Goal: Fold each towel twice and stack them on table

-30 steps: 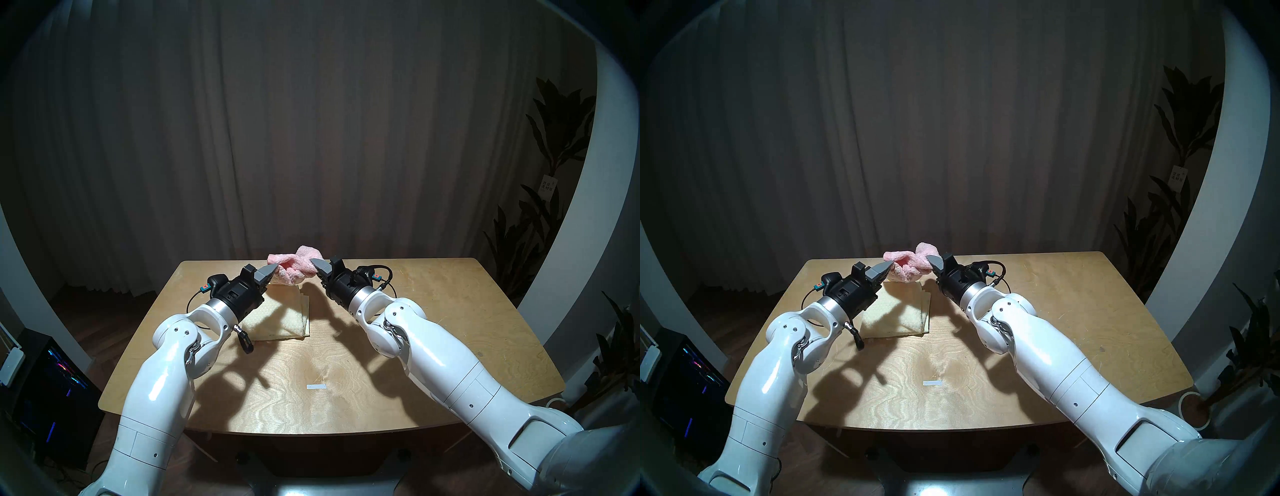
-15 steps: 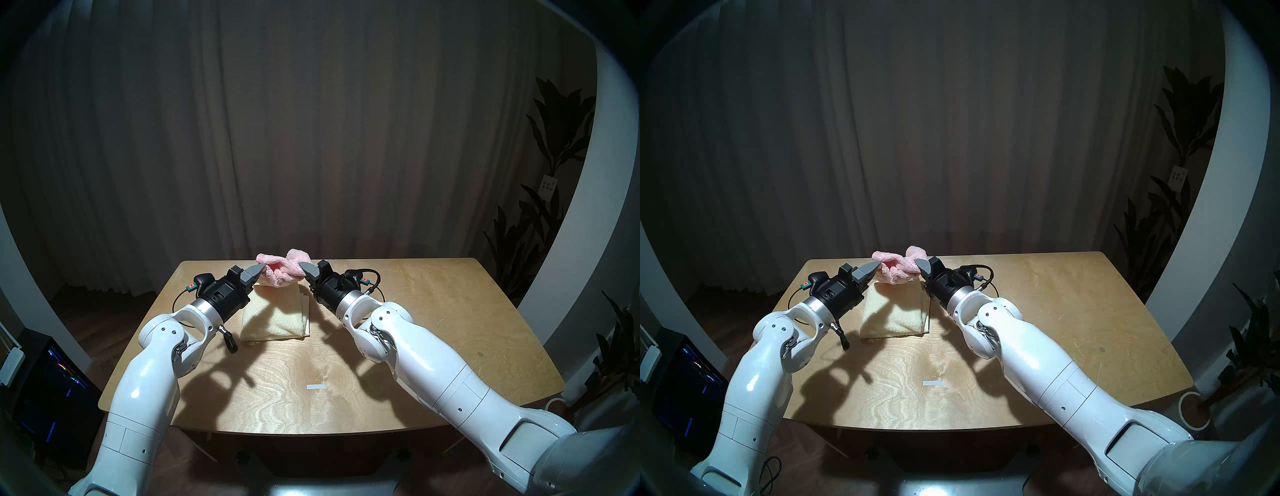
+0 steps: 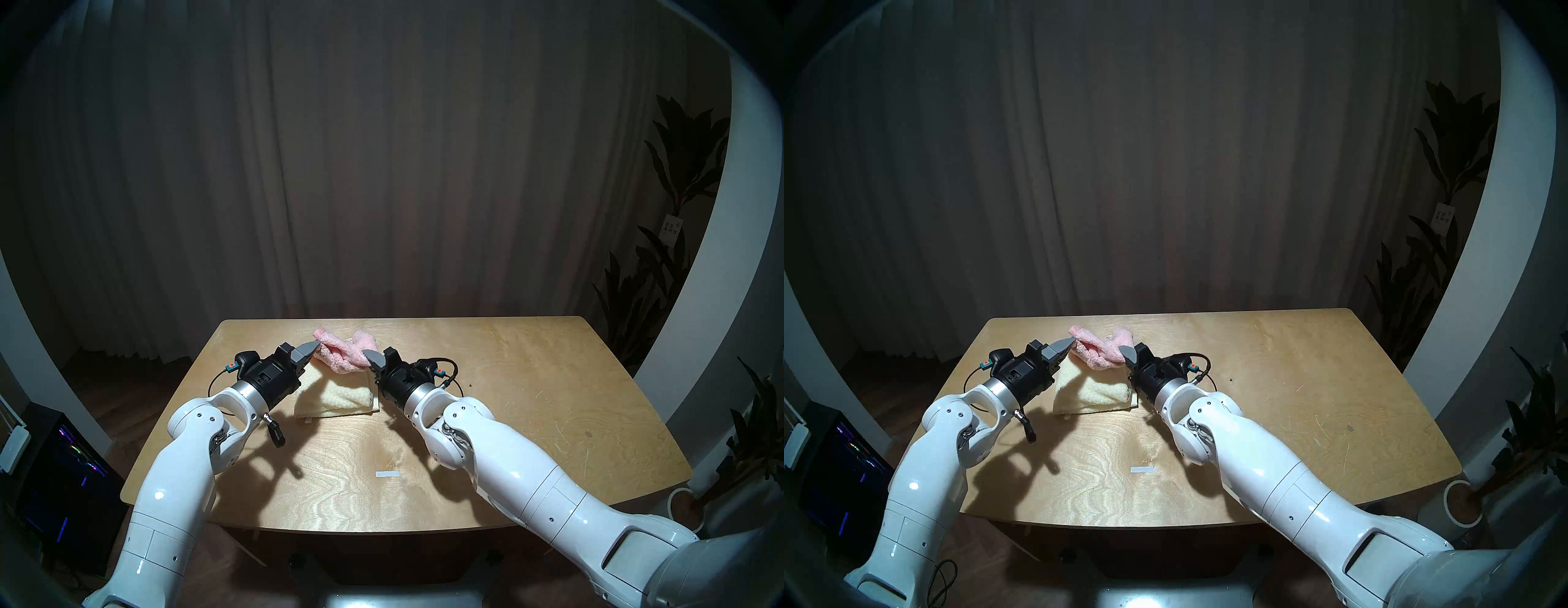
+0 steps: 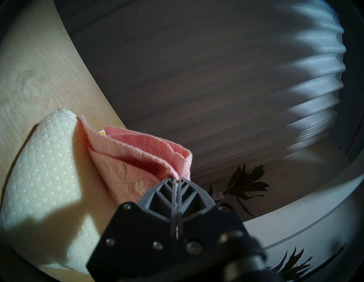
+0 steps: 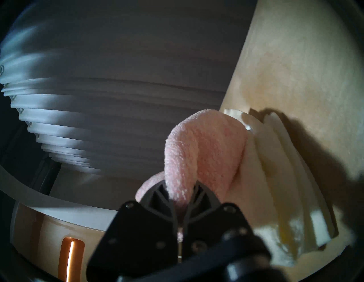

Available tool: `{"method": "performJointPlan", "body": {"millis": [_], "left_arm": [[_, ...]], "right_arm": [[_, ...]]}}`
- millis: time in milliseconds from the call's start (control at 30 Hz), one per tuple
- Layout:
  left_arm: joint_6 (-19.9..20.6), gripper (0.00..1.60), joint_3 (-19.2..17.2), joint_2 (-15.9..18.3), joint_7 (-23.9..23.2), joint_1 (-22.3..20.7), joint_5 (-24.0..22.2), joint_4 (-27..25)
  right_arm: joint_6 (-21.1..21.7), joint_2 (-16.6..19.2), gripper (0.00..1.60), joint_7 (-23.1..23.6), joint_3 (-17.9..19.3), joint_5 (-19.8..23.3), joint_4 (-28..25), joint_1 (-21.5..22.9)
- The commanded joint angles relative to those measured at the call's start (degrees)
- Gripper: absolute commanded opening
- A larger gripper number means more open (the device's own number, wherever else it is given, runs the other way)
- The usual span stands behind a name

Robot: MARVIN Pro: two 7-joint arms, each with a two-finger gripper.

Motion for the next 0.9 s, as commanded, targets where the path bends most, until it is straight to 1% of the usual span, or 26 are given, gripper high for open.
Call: {"method": "performJointPlan", "body": {"millis": [0,200,333,500,533,567,733,767,800,833,867], "left_arm": [[-0.5,0.0,-1.2,-0.3,-1.5,1.1,-0.9,-2.1],[0.3,0.0,-1.0,-0.6,-1.4,2.8,-1.8,-2.5],[0.3,0.0,-0.3,-0.7,-1.3,4.1,-1.5,-2.2],[0.6,0.0,-0.2,-0.5,-1.0,4.9,-1.6,-2.1],[0.5,0.0,-0.1,-0.2,-0.8,5.0,-1.3,-2.2],[0.5,0.0,-0.2,-0.4,-0.6,5.1,-1.6,-2.2],[0.1,0.0,-0.2,-0.2,0.1,5.6,-0.8,-2.1],[-0.2,0.05,-0.4,-0.3,1.3,5.9,-0.9,-2.5],[-0.3,0.23,-0.5,-0.2,1.5,6.1,-0.7,-2.6],[-0.3,0.44,-0.7,-0.2,1.4,6.3,-1.0,-2.6],[-0.4,0.45,-0.9,-0.2,1.4,6.6,-1.1,-2.6]], "right_arm": [[0.5,-1.1,0.0,0.7,-0.4,-0.1,-0.8,1.2],[0.2,0.2,0.0,-0.5,-0.8,-0.4,-1.9,1.3],[-0.5,1.6,0.0,-2.6,-1.2,-1.0,-3.1,0.9],[-1.1,2.2,0.0,-3.9,-1.3,-1.5,-3.8,0.4],[-1.5,2.3,0.0,-3.7,-1.4,-1.9,-4.0,0.2],[-2.4,2.5,0.0,-4.5,-1.3,-2.2,-4.7,-0.2],[-2.4,2.6,0.0,-5.0,-2.0,-2.7,-4.6,-0.5],[-2.6,2.5,0.0,-5.4,-2.3,-3.0,-4.7,-0.6],[-2.6,2.4,0.0,-5.2,-2.4,-3.0,-4.7,-0.7],[-2.7,2.3,0.11,-5.3,-2.6,-3.1,-4.8,-0.8],[-2.7,2.3,0.36,-5.5,-2.8,-3.3,-4.9,-0.8]]}}
